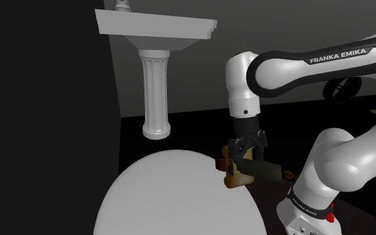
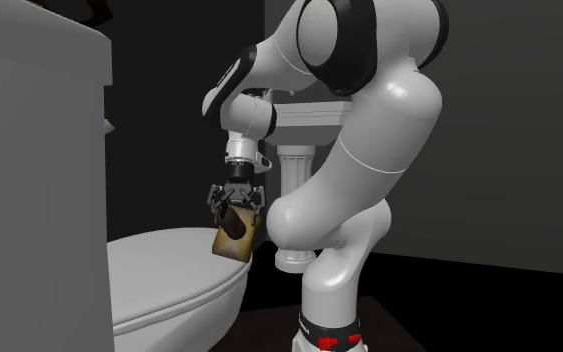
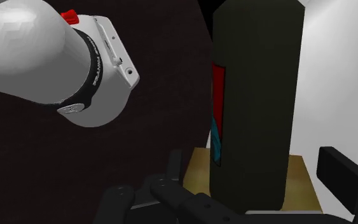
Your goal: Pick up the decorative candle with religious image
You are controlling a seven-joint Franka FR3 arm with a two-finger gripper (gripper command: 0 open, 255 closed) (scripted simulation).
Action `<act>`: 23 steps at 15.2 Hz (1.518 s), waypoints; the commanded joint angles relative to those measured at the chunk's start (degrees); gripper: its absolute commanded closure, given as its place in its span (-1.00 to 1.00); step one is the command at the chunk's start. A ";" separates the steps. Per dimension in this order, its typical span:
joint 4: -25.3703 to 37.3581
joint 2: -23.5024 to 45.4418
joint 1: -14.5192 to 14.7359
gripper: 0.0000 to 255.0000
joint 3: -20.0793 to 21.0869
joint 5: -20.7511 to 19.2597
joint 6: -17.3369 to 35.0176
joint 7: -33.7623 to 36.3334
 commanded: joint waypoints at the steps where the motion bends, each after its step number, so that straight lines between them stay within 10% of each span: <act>1: -1.44 0.62 0.08 -1.00 0.54 0.47 2.05 -0.44; 3: -1.45 0.61 0.08 -1.00 0.54 0.46 2.05 -0.44; 4: -1.46 0.56 0.09 1.00 0.53 0.46 2.01 -0.44; 23: 4.95 -1.23 -0.24 1.00 -1.44 -1.09 -6.00 1.51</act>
